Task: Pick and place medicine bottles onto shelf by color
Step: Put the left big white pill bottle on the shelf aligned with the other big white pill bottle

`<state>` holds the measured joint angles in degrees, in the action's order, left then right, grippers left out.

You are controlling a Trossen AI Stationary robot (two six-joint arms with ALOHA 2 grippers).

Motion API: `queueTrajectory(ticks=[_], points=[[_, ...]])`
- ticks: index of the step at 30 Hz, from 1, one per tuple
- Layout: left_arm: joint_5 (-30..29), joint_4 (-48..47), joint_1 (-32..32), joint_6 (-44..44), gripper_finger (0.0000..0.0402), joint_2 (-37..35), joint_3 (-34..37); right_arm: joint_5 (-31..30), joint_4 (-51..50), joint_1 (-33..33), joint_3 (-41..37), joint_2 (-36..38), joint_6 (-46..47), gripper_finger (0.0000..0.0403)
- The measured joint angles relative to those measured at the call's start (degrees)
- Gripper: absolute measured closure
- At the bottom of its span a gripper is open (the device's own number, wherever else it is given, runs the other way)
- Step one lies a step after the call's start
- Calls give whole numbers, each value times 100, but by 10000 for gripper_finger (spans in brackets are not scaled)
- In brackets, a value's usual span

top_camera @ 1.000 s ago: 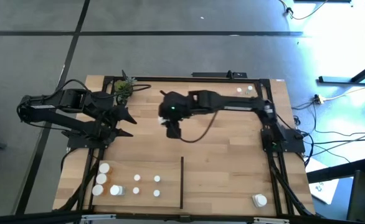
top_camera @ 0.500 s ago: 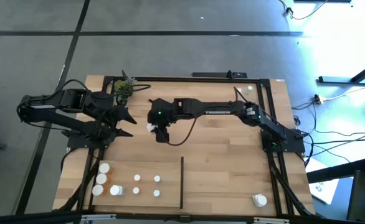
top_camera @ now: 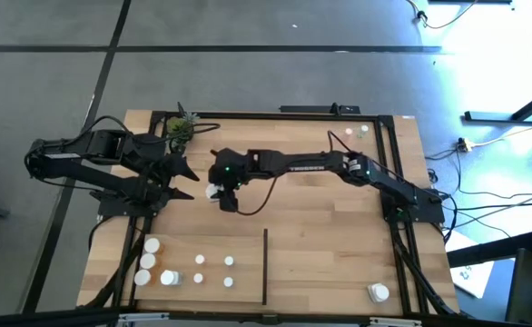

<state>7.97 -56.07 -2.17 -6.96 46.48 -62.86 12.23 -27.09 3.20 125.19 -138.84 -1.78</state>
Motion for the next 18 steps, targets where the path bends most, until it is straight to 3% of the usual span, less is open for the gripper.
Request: queueTrajectory(ticks=[18], points=[[0, 1, -1, 2, 134, 0, 0, -16, 306, -2, 0, -319, 106, 214]])
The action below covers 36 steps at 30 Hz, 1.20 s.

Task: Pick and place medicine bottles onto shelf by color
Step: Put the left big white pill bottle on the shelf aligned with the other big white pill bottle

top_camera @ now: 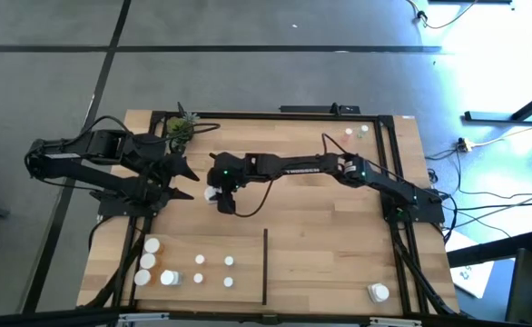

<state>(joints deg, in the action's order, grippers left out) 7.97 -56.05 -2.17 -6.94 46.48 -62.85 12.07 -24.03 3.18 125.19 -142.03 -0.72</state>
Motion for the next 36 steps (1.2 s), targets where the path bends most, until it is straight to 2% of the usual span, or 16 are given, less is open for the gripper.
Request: queueTrajectory(ticks=[14, 19, 22, 31, 36], points=[[0, 0, 2, 0, 134, 2, -2, 27, 367, 4, 0, -295, 115, 214], [0, 0, 0, 1, 134, 0, -2, 353, 374, 4, 0, -311, 178, 214], [0, 0, 2, 0, 134, 2, -2, 353, 358, 2, 0, -311, 171, 210], [0, 0, 0, 0, 134, 2, -2, 67, 321, 4, 0, -309, 96, 158], [0, 0, 2, 0, 134, 0, -2, 168, 323, 9, 0, -309, 11, 134]])
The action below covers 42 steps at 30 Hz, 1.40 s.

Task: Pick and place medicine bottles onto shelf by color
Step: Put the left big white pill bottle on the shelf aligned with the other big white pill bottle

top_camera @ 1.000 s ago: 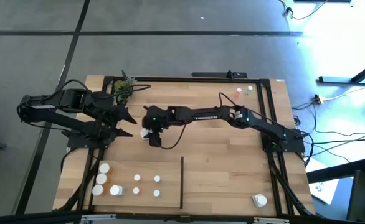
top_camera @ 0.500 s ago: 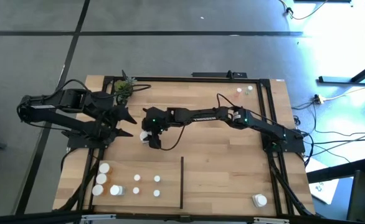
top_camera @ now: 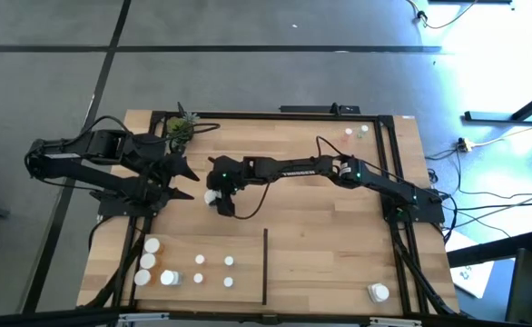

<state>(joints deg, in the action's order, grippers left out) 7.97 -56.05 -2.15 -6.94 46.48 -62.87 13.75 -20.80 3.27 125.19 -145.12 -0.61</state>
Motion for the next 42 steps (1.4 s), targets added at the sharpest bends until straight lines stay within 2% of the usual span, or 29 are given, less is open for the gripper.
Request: queueTrajectory(ticks=[4, 8, 22, 28, 37, 42], points=[[0, 0, 0, 0, 134, 1, 0, 273, -14, 0, 48, 0, 3, 132], [0, 0, -2, 0, 134, 2, 0, 283, -37, 3, 215, 11, -103, 131], [0, 0, -2, 0, 134, 2, 0, 292, -1300, 175, 981, 28, -419, 131], [0, 0, -2, -2, 134, 0, 0, 284, -2073, 276, 940, 389, -462, 131], [0, 0, -2, -2, 134, 2, 0, -67, -3733, 321, 936, 1029, -636, 131], [0, 0, -2, -2, 134, 0, 0, -300, -3915, 213, 933, 1365, -552, 131]])
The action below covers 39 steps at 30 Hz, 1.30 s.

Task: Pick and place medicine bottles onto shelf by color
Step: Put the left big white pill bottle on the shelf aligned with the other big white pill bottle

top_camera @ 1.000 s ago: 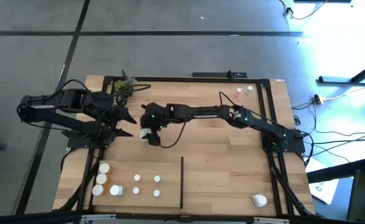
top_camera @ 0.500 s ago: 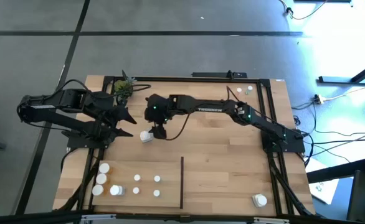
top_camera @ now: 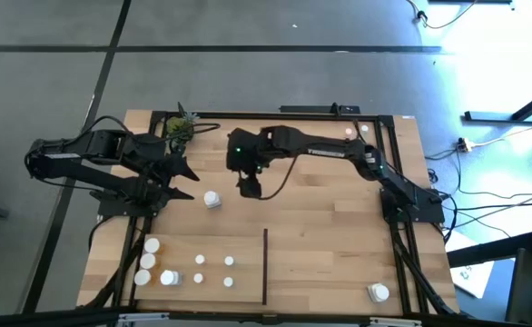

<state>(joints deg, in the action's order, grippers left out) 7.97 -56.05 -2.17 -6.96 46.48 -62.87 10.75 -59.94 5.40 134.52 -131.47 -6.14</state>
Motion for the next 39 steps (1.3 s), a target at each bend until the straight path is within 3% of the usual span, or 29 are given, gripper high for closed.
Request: queueTrajectory(ticks=[4, 9, 17, 22, 34, 39], points=[[32, 2, 1, 1, 134, 0, 0, -440, -38, -209, 0, 273, 163, 131], [560, -117, -2, 139, 134, -77, 0, -804, -39, -527, 0, 659, 327, 131], [26, -85, 2, 139, 134, -76, -2, -1527, -59, -1086, 0, 1084, 605, 131], [-284, -87, 0, 139, 134, -74, -2, -1542, 13, -1383, 0, 1215, 654, 131], [-415, -330, -3, -86, 134, -56, 0, -1581, 256, -1799, 28, 1238, 892, 131], [-610, -326, -176, -328, 134, 95, 345, -1783, 303, -1885, 39, 1254, 888, 131]])
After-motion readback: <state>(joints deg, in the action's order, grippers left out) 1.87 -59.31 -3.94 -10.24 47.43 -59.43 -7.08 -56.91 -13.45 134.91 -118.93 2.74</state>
